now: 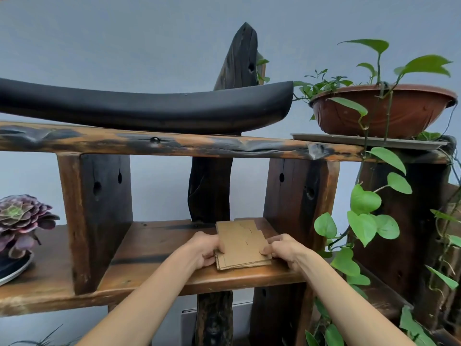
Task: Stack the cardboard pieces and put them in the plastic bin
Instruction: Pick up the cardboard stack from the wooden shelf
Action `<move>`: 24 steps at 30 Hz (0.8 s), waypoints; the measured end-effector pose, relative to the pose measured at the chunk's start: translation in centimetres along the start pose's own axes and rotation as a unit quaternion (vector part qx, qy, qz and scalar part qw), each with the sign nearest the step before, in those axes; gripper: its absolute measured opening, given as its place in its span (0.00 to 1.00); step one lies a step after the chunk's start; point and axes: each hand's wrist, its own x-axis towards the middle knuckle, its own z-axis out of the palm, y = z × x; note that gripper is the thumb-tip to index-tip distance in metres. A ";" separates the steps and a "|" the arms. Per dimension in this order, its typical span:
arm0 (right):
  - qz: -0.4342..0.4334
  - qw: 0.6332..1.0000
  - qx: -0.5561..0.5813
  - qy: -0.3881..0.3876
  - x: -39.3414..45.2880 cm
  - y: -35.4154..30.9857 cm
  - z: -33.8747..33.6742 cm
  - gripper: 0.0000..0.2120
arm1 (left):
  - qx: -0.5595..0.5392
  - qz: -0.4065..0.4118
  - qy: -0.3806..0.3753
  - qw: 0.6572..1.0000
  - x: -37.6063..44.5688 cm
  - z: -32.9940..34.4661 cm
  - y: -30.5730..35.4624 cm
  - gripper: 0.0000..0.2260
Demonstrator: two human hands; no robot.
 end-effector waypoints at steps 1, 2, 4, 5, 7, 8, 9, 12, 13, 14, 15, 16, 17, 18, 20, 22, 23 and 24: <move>-0.010 1.000 0.022 -0.011 0.0 0.1 0.2 0.18 | 0.012 0.017 0.002 1.000 -0.2 -0.3 0.1 0.14; -0.025 0.999 0.039 -0.019 -0.1 0.1 0.6 0.15 | 0.026 0.039 0.007 0.999 -0.3 -0.6 0.1 0.15; -0.061 0.997 0.053 -0.020 -0.1 0.1 1.7 0.12 | 0.059 0.084 0.018 0.995 -0.5 -1.4 0.1 0.18; -0.077 0.996 0.051 -0.017 -0.4 0.1 2.4 0.12 | 0.081 0.105 0.024 0.991 -0.6 -1.8 0.0 0.18; -0.100 0.993 0.055 -0.021 -0.8 0.0 3.3 0.14 | 0.133 0.150 0.033 0.979 -0.8 -2.5 -0.4 0.18; -0.108 0.991 0.067 -0.030 -1.0 0.0 3.8 0.15 | 0.160 0.173 0.036 0.971 -1.0 -2.8 -0.8 0.19; -0.113 0.989 0.084 -0.037 -1.2 0.0 4.2 0.16 | 0.186 0.196 0.041 0.962 -1.1 -3.0 -1.1 0.19; -0.102 0.974 0.198 -0.048 -1.7 -0.5 5.4 0.16 | 0.233 0.246 0.054 0.939 -1.5 -3.1 -2.1 0.23; -0.096 0.965 0.240 -0.043 -1.8 -0.7 5.8 0.18 | 0.244 0.257 0.057 0.933 -1.6 -3.0 -2.4 0.24; -0.091 0.959 0.265 -0.030 -1.9 -1.0 6.2 0.21 | 0.255 0.269 0.060 0.927 -1.8 -2.9 -2.6 0.26; -0.088 0.959 0.270 -0.009 -2.0 -1.2 6.5 0.23 | 0.266 0.280 0.062 0.921 -2.0 -2.8 -2.8 0.28; -0.090 0.959 0.269 0.013 -2.1 -1.3 6.8 0.24 | 0.274 0.291 0.064 0.915 -2.1 -2.7 -2.9 0.30; -0.093 0.958 0.271 0.034 -2.1 -1.4 7.2 0.24 | 0.279 0.300 0.065 0.910 -2.3 -2.6 -3.1 0.32; -0.098 0.955 0.277 0.051 -2.1 -1.4 7.5 0.24 | 0.281 0.308 0.067 0.906 -2.4 -2.5 -3.2 0.33; -0.115 0.950 0.281 0.079 -2.1 -1.3 7.8 0.23 | 0.280 0.323 0.075 0.901 -2.7 -2.4 -3.5 0.33; -0.120 0.947 0.280 0.098 -2.1 -1.1 8.0 0.24 | 0.271 0.333 0.085 0.899 -2.7 -2.3 -4.0 0.30; -0.121 0.946 0.281 0.106 -2.1 -1.0 8.2 0.24 | 0.260 0.333 0.086 0.902 -2.7 -2.2 -4.2 0.27; -0.120 0.945 0.283 0.113 -2.1 -0.9 8.3 0.24 | 0.239 0.326 0.080 0.911 -2.7 -2.1 -4.4 0.23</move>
